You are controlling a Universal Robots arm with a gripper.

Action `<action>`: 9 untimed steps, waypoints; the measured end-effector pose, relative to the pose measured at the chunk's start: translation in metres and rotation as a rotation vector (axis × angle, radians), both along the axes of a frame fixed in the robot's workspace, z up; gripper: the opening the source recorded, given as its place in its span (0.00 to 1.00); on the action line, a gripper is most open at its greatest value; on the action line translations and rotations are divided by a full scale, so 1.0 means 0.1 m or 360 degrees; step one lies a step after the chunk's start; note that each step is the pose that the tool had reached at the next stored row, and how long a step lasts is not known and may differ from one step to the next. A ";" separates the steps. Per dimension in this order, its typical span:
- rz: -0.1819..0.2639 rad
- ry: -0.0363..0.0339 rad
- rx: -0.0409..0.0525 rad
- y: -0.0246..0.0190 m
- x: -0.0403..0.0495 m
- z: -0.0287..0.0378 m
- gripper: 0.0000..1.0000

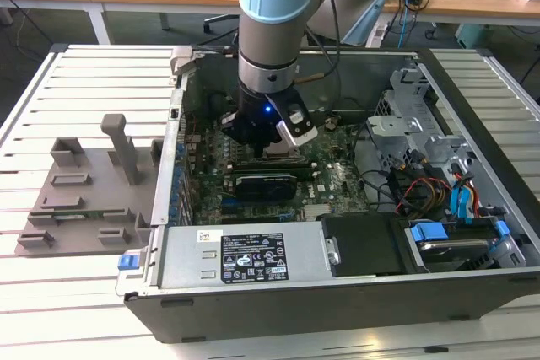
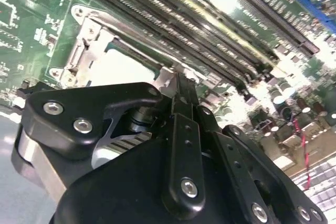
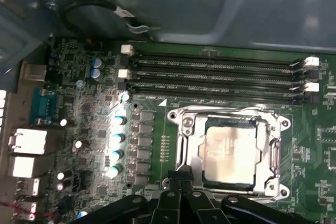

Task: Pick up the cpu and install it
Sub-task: 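Install the second cpu locking lever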

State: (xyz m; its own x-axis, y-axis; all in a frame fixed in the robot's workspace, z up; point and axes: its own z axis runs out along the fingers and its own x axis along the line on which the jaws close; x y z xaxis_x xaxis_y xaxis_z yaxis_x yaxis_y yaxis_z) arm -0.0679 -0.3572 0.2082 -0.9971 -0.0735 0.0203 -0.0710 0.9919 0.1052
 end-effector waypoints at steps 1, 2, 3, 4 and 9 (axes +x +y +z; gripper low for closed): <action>0.0000 0.0003 -0.0008 0.028 0.020 0.000 0.11; 0.0000 0.0005 -0.0015 0.052 0.038 0.001 0.11; 0.0000 0.0008 -0.0027 0.090 0.066 0.000 0.11; 0.0000 0.0011 -0.0036 0.118 0.086 0.001 0.11; 0.0000 0.0021 -0.0100 0.276 0.167 0.000 0.11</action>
